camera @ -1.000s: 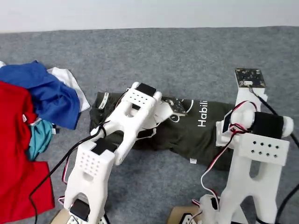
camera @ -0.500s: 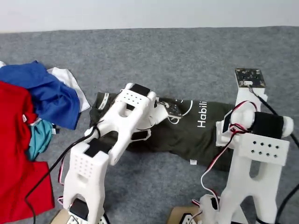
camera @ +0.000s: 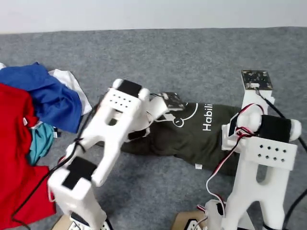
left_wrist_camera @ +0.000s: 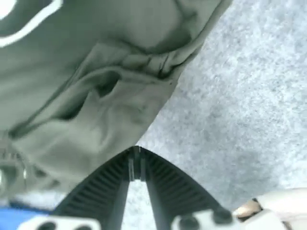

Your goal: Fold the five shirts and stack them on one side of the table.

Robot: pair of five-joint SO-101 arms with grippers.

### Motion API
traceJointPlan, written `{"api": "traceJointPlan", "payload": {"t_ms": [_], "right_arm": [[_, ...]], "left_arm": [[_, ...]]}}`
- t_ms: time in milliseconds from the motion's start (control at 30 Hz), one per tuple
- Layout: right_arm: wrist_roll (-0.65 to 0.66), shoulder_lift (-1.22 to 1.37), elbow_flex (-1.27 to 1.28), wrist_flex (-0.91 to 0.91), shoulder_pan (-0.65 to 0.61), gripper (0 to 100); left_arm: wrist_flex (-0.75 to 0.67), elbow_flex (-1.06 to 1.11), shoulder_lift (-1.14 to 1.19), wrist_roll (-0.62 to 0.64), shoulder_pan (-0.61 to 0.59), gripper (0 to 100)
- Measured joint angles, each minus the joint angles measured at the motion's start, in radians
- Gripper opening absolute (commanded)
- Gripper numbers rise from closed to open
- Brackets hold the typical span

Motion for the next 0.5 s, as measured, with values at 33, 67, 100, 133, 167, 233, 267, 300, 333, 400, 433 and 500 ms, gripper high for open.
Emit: {"api": "traceJointPlan", "payload": {"t_ms": [33,67,100,133,167,233,267,300,333,400,433,500], "right_arm": [[0.000,0.000,0.000,0.000,0.000,15.5],[0.000,0.002,0.000,0.000,0.000,12.0],[0.000,0.009,0.000,0.000,0.000,8.4],[0.000,0.026,0.000,0.000,0.000,5.7],[0.000,0.051,0.000,0.000,0.000,4.2],[0.000,0.110,0.000,0.000,0.000,5.0],[0.000,0.144,0.000,0.000,0.000,6.4],[0.000,0.180,0.000,0.000,0.000,7.9],[0.000,0.216,0.000,-0.002,0.000,9.2],[0.000,0.269,0.000,-0.018,0.000,11.7],[0.000,0.290,0.000,-0.037,0.000,12.9],[-0.021,0.324,0.000,-0.078,0.000,16.1]], "left_arm": [[0.000,0.008,-0.028,0.018,-0.017,0],[0.000,0.011,-0.057,0.044,-0.041,0],[0.000,0.014,-0.092,0.078,-0.068,0],[0.000,0.017,-0.129,0.103,-0.100,0],[0.000,0.017,-0.166,0.138,-0.135,0],[0.000,0.017,-0.244,0.201,-0.221,0],[0.002,0.021,-0.288,0.229,-0.269,0],[0.002,0.023,-0.331,0.253,-0.319,0],[0.002,0.023,-0.373,0.278,-0.370,0],[0.002,0.023,-0.453,0.308,-0.466,0],[0.002,0.023,-0.488,0.318,-0.511,0],[0.002,0.023,-0.548,0.325,-0.585,0]]}}
